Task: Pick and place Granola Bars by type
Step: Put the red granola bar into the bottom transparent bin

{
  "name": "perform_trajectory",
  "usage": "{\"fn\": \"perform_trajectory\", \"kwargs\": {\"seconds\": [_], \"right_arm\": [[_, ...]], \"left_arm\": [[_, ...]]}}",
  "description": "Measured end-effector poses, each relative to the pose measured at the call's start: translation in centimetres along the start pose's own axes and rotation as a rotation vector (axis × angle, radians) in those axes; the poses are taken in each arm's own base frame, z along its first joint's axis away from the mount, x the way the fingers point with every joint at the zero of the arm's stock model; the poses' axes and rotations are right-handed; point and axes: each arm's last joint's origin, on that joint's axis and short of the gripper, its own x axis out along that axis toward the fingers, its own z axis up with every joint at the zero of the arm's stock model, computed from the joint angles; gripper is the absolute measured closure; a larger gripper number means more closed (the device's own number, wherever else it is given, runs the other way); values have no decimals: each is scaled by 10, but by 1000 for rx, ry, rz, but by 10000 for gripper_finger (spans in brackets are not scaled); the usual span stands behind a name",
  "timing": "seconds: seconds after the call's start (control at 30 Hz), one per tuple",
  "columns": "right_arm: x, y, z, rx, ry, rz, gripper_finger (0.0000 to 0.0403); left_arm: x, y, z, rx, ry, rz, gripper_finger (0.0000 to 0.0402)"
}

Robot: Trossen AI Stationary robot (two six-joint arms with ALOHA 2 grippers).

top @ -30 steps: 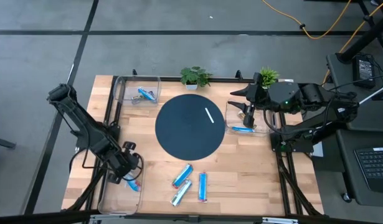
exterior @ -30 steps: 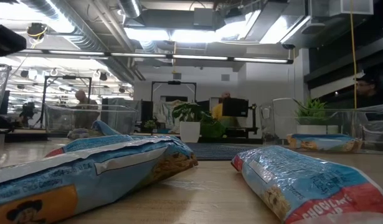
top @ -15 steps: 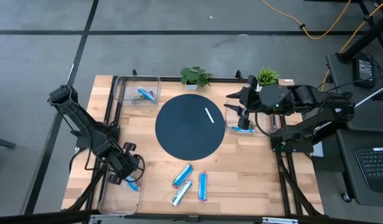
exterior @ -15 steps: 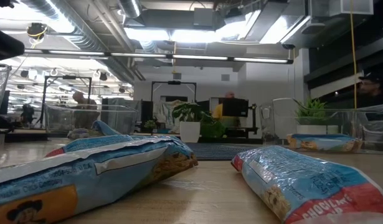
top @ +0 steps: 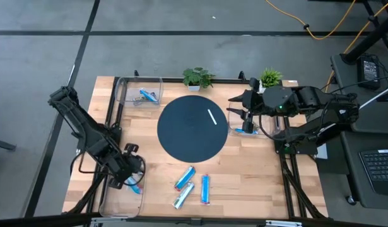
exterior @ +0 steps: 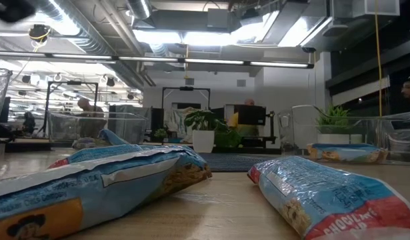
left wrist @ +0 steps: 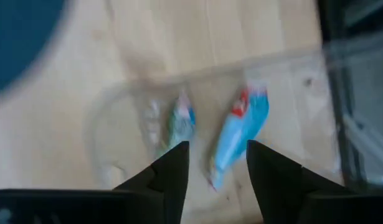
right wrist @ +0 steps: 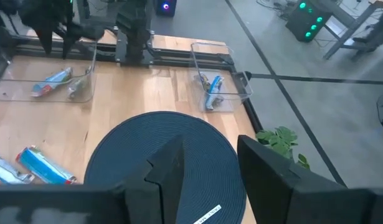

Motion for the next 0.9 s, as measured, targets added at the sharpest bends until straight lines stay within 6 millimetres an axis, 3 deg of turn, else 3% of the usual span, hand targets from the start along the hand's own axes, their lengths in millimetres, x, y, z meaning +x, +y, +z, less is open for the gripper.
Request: {"fn": "perform_trajectory", "kwargs": {"seconds": [0.2,0.33,0.43,0.53,0.7,0.9], "right_arm": [[-2,2,0,-12,-5,10,252],[-6,5,0,-54,-15,27,252],[-7,8,-1,-79,-10,40,252],[-8,10,-8,-75,59,98,252],[-11,15,-23,-57,218,212,252],[-20,38,-15,-165,105,278,255]], "left_arm": [[-68,3,39,80,-271,90,273],[-112,22,65,111,-463,187,286],[-131,38,80,115,-563,223,296],[-138,47,88,143,-624,209,303],[-131,62,97,176,-650,238,309],[-127,92,99,139,-623,204,310]]}}
